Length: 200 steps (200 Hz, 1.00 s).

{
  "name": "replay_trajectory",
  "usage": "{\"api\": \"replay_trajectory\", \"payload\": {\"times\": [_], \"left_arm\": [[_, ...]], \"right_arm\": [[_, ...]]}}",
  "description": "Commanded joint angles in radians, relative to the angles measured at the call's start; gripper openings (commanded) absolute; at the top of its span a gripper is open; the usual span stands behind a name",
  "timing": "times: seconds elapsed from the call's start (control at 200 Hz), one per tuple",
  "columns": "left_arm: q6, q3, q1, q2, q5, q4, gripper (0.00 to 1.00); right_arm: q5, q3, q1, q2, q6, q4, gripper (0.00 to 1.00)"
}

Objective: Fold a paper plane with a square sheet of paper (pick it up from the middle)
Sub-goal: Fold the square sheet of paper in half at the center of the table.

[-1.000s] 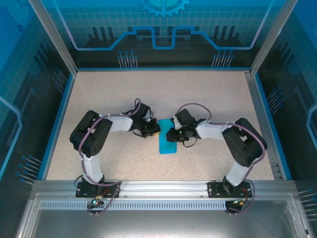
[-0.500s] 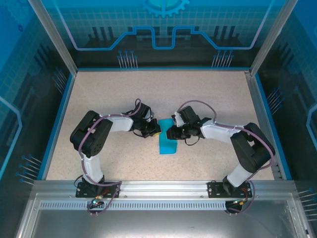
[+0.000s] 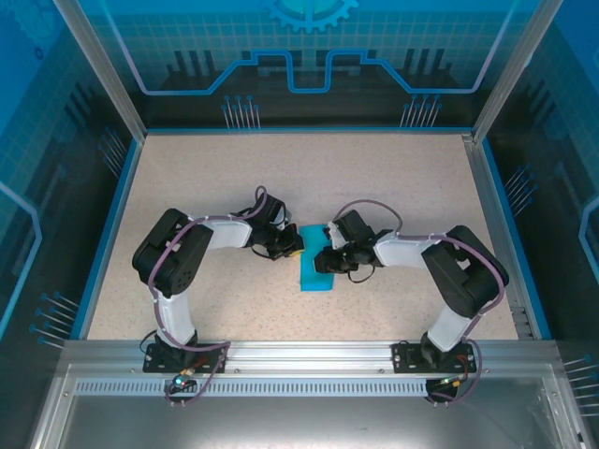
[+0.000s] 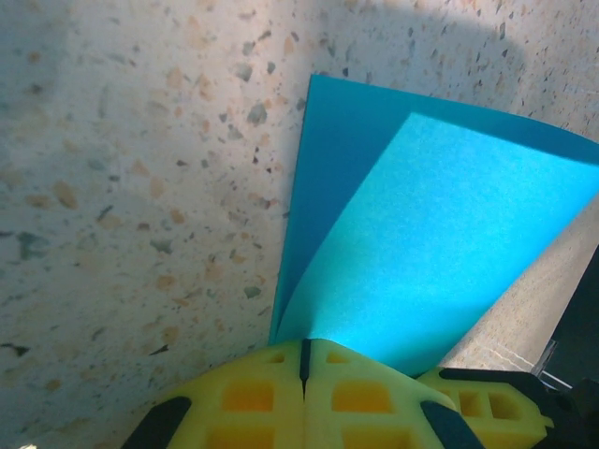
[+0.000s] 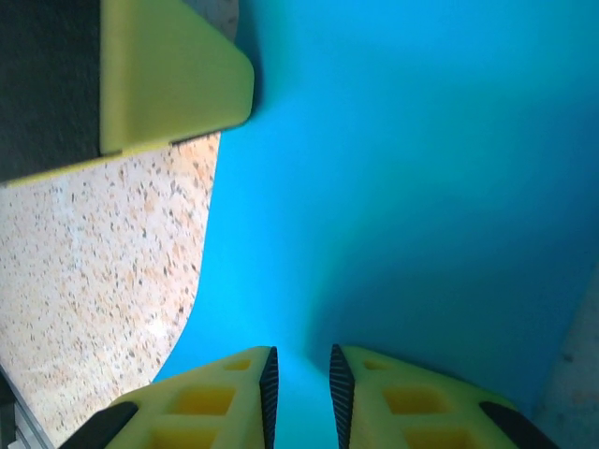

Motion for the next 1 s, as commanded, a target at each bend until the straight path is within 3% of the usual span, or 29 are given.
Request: {"api": "replay_trajectory", "payload": {"times": [0.0,0.25,0.42,0.54,0.665,0.82,0.995], "left_arm": [[-0.023,-0.055,-0.004,0.058,-0.121,-0.167,0.0],[-0.026,-0.057,-0.003,0.063,-0.121,-0.157,0.0],[-0.02,-0.054,-0.005,0.065,-0.12,-0.155,0.0],[-0.022,-0.054,-0.005,0.067,-0.115,-0.151,0.0],[-0.023,-0.052,-0.006,0.067,-0.116,-0.15,0.0],[-0.026,-0.051,-0.008,0.067,-0.115,-0.149,0.0],[-0.032,-0.054,-0.009,0.068,-0.121,-0.151,0.0]], "right_arm": [[-0.028,-0.082,0.013,-0.042,0.019,-0.095,0.26],[-0.013,-0.16,0.031,-0.135,0.023,-0.139,0.26],[0.035,-0.073,0.035,-0.176,-0.011,-0.186,0.26],[0.046,0.01,0.045,-0.115,0.001,-0.152,0.25],[0.045,0.041,0.051,-0.021,0.026,-0.108,0.17],[0.04,-0.018,0.055,-0.007,0.056,-0.064,0.12],[0.031,-0.152,0.057,-0.107,0.077,-0.071,0.11]]}}
